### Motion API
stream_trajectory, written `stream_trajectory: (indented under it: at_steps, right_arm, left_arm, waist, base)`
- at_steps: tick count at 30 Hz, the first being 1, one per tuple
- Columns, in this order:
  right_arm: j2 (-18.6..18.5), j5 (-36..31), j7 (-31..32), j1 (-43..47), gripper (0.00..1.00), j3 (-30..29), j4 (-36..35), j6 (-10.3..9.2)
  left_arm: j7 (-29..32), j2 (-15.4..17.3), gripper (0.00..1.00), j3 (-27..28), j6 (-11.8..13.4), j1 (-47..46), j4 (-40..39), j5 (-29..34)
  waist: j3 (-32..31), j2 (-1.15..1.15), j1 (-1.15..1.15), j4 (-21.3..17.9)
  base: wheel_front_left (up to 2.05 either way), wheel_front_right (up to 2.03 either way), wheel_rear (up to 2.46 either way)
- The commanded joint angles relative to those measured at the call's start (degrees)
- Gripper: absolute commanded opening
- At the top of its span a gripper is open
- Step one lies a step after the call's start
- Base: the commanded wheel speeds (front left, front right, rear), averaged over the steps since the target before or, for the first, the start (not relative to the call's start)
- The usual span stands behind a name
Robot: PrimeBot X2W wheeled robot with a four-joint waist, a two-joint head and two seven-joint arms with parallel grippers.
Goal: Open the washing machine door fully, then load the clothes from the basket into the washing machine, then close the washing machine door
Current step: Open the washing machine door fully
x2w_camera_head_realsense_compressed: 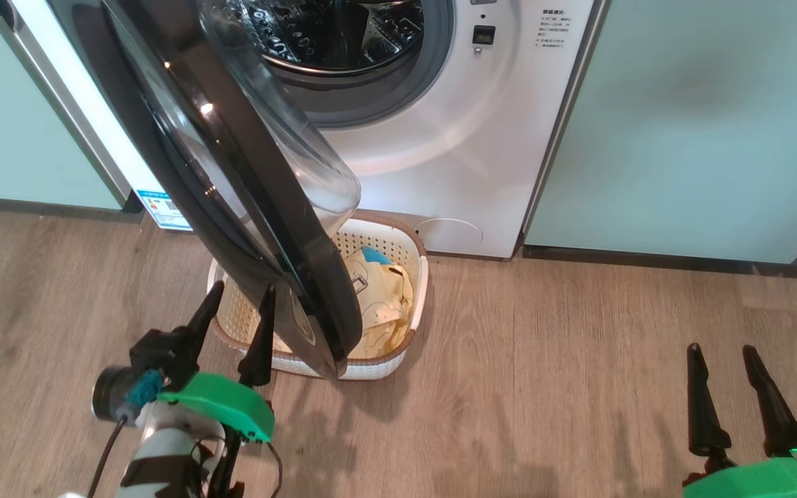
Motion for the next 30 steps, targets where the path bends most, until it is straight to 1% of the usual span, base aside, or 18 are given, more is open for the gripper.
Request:
stream_trajectory:
  at_steps: [1,7,8,9,10,11,23,26,30]
  right_arm:
    - [-0.23,-0.56,-0.53,-0.94,1.0,1.16,-1.55,-0.16]
    - [-0.05,-0.93,-0.53,-0.88,1.0,1.3,-1.54,-0.16]
    - [-0.02,-0.98,-0.53,-0.87,1.0,1.23,-1.55,-0.16]
    - [0.01,-0.97,-0.53,-0.88,1.0,1.18,-1.56,-0.16]
    - [0.04,-1.01,-0.53,-0.91,1.0,1.16,-1.59,-0.16]
    - [0.06,-1.06,-0.53,-0.94,1.0,1.15,-1.6,-0.16]
    - [0.27,-1.36,-0.53,-0.96,1.0,0.71,-1.57,-0.16]
    - [0.31,-1.48,-0.53,-0.89,1.0,0.58,-1.58,-0.16]
    - [0.37,-1.72,-0.53,-0.93,1.0,0.2,-1.57,-0.16]
  left_arm:
    - [-0.36,0.82,1.0,2.03,-0.11,-0.99,-1.38,0.29]
    - [-0.36,0.82,1.0,2.22,-0.05,-0.96,-1.09,0.09]
    - [-0.36,0.82,0.93,2.24,-0.05,-0.97,-1.09,0.05]
    - [-0.36,0.82,0.49,2.26,-0.06,-0.97,-1.08,-0.03]
    - [-0.36,0.82,0.11,2.31,-0.04,-0.99,-1.1,-0.07]
    - [-0.36,0.82,0.0,2.38,0.04,-0.99,-1.09,-0.1]
    - [-0.36,0.82,0.0,3.07,0.7,-1.56,-1.74,-0.19]
    - [-0.36,0.82,0.0,3.89,1.56,-1.7,-3.11,-0.47]
    - [-0.36,0.97,0.0,6.25,3.36,-2.0,-7.98,-0.44]
  waist:
    - [-0.08,0.0,0.0,0.05]
    - [-0.23,0.0,0.0,-0.01]
    - [-0.21,0.0,0.0,-0.01]
    - [-0.19,0.0,0.0,-0.02]
    - [-0.17,0.0,0.0,-0.04]
    - [-0.16,0.0,0.0,-0.08]
    - [-0.08,0.0,0.0,0.03]
    - [-0.17,0.0,0.0,0.15]
    - [-0.14,0.0,0.0,0.46]
  base:
    - [0.0,0.0,0.0]
    - [0.0,0.0,0.0]
    - [0.0,0.0,0.0]
    - [0.0,0.0,0.0]
    - [0.0,0.0,0.0]
    - [0.0,0.0,0.0]
    - [0.0,0.0,0.0]
    - [0.0,0.0,0.0]
    - [0.0,0.0,0.0]
